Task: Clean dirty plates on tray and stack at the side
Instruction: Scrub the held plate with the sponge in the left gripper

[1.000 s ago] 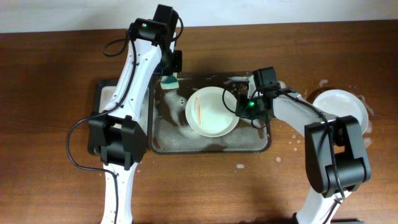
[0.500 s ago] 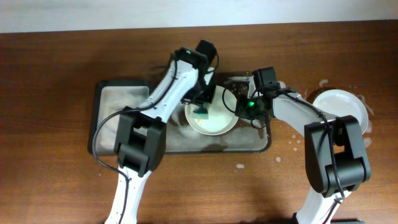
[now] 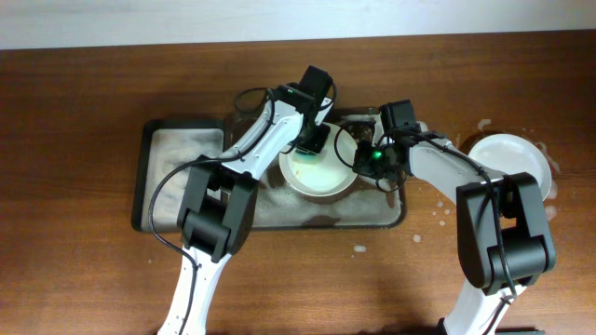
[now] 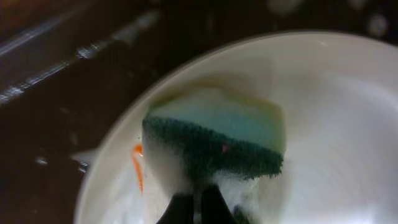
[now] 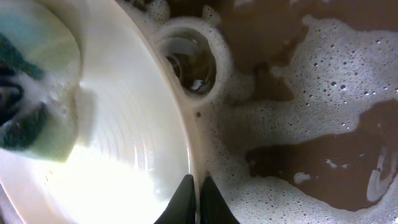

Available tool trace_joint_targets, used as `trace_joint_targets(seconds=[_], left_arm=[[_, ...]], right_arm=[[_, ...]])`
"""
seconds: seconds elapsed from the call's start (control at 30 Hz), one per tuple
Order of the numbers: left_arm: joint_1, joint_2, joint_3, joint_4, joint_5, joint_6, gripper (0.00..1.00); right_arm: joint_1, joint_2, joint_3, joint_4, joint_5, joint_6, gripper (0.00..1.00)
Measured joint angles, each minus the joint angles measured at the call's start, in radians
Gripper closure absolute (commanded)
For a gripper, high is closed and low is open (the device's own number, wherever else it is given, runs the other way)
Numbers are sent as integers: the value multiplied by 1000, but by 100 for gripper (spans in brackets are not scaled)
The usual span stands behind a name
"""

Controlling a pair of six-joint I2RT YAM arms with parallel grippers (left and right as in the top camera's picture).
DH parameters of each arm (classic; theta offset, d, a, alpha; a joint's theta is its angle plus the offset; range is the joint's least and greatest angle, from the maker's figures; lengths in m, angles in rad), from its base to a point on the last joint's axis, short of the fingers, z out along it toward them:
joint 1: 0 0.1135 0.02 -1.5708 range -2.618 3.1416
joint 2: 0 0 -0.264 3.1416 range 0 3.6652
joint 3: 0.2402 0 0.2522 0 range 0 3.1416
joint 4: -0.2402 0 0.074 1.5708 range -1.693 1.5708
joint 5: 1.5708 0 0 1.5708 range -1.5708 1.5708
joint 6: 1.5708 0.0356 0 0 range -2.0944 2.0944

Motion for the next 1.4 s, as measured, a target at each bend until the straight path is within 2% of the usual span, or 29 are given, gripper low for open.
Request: trace_joint_targets(seconds=[0.07,0.13,0.2,0.23,0.5,0.63,0.73,0.8,0.87,1.03,1.1,1.13,1.3,1.4], left_arm=[[-11,7,0,71,-110,-23,100],[-21,10,2,74,-170,-58,100],[-21,10,17,-61,-209,-108,100],[-19,11,26,-137,-209,-91,100],[24,13,23,-431,120,436,100],[32,24,14,-459,239,654,100],[35,24,5,-404,269,715,100],[35,19,3,-321,290,680,100],[35,13,3,-243,269,574,100],[5,4,7,-95,68,237,100],[-16,4,9,-59,-69,51,100],[-22,4,9,-52,-119,5,100],[-28,13,8,-53,-365,-122,100],[-28,18,10,-84,-427,-147,100]], right_arm=[[0,1,0,10,-1,1,96],[0,2,0,14,-6,3,96],[6,2,0,11,-24,2,96],[8,2,0,9,-35,-1,96],[9,2,0,-3,-42,-31,96],[8,2,0,-3,-42,-42,96],[3,2,0,0,-31,-46,96],[-13,1,0,4,-9,-45,96],[-17,1,4,4,11,-40,96],[-16,2,4,11,10,-6,96],[-12,2,4,14,7,7,96],[-11,2,4,14,7,7,96],[6,2,5,23,-27,8,96],[9,2,11,26,-58,7,96]])
